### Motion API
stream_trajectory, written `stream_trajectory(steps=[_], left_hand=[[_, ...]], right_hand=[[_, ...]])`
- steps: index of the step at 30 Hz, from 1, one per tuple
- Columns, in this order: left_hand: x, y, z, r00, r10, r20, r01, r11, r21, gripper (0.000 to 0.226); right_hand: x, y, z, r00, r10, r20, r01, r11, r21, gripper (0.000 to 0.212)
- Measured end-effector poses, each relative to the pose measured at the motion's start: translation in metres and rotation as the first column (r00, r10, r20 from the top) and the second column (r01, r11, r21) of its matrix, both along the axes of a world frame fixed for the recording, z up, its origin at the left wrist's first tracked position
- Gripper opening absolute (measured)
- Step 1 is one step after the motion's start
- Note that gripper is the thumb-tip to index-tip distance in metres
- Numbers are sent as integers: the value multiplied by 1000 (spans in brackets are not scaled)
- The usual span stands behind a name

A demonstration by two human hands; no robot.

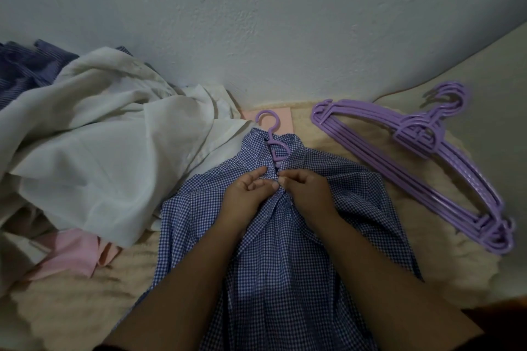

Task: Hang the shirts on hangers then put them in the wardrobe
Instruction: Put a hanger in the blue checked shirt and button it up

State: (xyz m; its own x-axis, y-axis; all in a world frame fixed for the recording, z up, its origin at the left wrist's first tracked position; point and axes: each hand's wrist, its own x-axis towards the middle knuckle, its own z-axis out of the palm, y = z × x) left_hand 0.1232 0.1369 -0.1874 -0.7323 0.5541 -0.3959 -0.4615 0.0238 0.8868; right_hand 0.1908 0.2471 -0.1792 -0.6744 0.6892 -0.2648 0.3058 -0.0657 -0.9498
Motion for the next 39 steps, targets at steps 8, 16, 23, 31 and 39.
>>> stream_trajectory(steps=[8, 16, 23, 31, 39], left_hand=[[-6, 5, 1, 992, 87, 86, -83, 996, -42, 20], [-7, 6, 2, 989, 78, 124, -77, 997, -14, 27], [-1, 1, 0, 999, 49, 23, -49, 999, -9, 34], [-2, 3, 0, 997, 24, -70, -28, 999, -44, 39], [-1, 5, 0, 992, -8, -124, 4, 1000, -25, 44]], right_hand=[[8, -6, -2, 996, 85, -7, -83, 987, 135, 33], [7, -4, 2, 987, 146, 66, -160, 894, 418, 24], [2, 8, 5, 988, 140, 71, -150, 976, 156, 17], [4, 3, 4, 985, 141, 102, -168, 917, 361, 23], [-1, 2, 7, 988, 144, 54, -154, 933, 324, 21]])
